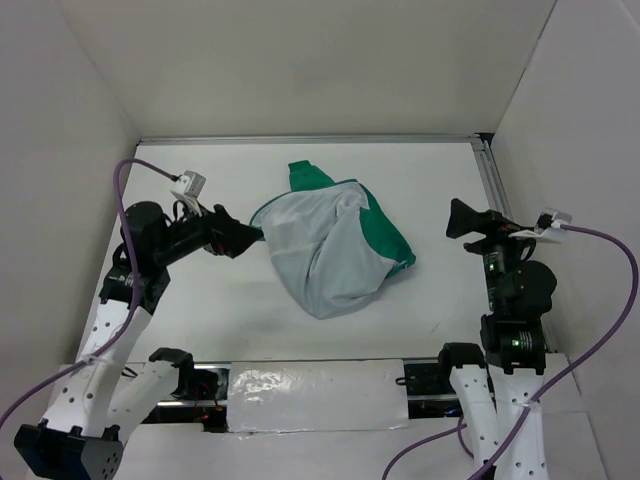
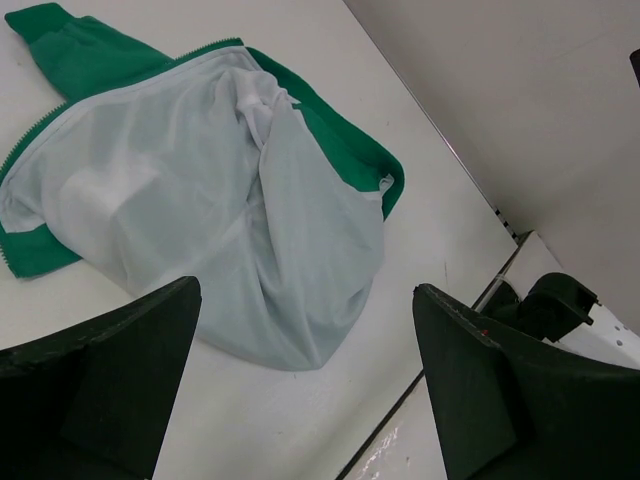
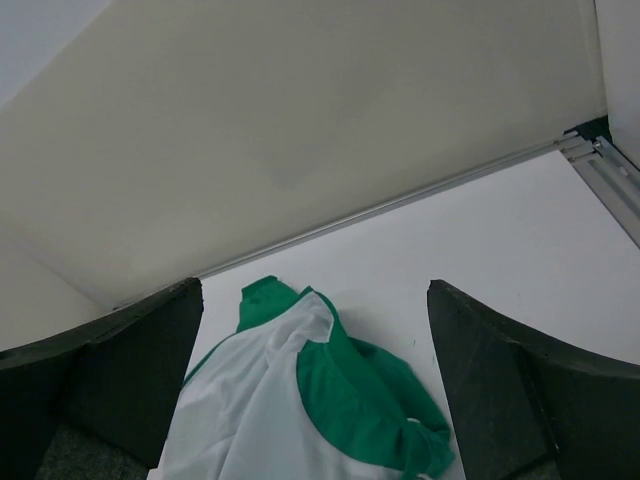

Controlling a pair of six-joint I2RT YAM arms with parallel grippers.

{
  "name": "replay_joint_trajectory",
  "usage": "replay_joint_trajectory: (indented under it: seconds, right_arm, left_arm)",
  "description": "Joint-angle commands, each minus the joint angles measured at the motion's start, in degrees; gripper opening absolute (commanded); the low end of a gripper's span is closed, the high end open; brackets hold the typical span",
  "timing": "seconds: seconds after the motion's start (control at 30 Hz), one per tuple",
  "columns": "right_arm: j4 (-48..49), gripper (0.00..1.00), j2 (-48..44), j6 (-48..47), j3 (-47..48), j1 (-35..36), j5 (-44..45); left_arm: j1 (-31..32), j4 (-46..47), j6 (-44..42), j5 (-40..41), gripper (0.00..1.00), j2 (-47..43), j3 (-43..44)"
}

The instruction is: Zip up the jacket

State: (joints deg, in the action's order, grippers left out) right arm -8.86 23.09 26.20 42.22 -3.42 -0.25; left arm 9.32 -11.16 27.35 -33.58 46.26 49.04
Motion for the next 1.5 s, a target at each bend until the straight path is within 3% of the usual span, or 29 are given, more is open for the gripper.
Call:
replay_joint_trajectory:
  seconds: [0.0,0.2,0.4,0.47,0.57,0.63,0.73,0.83,1.1,1.47]
  right_arm:
    - [-4.4,1.0,-1.2,1.0,0.9,-0.2,0.1]
    - [-11.2,1.0,5.2,1.9,3.6,-0.2,4.5]
    - [-20.0,1.0,17.8,3.3,11.3,-0.2,3.1]
    - [-21.1,1.0,19.4,3.3,11.0,0.0,-1.3]
    - [-19.9,1.0,20.7,4.7,8.0,0.4,-5.8]
    - [-18.6,1.0,21.2,4.0,4.9,1.4,-8.3]
    - [-18.3,1.0,22.7,4.7,2.3,3.2,-7.2]
    - [-18.2,1.0,26.0,6.6,0.1,6.9,-3.8]
    - [-17.4,1.0,31.8,15.4,-6.5,12.9,2.1]
    - [-7.3,0.96,38.3,19.4,-10.3,14.9,1.8]
  left_arm:
    - [0.3,0.6,0.2,0.1,0.99,1.5,3.9]
    - [0.9,1.4,-1.6,-1.9,0.99,8.6,6.9]
    - [4.3,7.2,-11.8,-2.0,0.99,23.7,13.4]
    - [5.4,7.7,-17.6,-1.2,0.99,29.2,18.9]
    - [6.8,1.7,-25.7,-0.2,0.99,46.0,31.2]
    - [7.1,-1.0,-31.4,-0.4,0.99,52.6,40.0]
    - [7.4,-4.4,-36.0,-1.3,0.99,67.1,51.4]
    - [8.0,-5.4,-39.2,-5.7,0.99,74.7,59.8]
    - [14.8,-4.8,-42.6,-6.1,0.99,90.7,75.6]
    - [17.1,7.0,-36.7,-6.3,0.99,99.9,78.1]
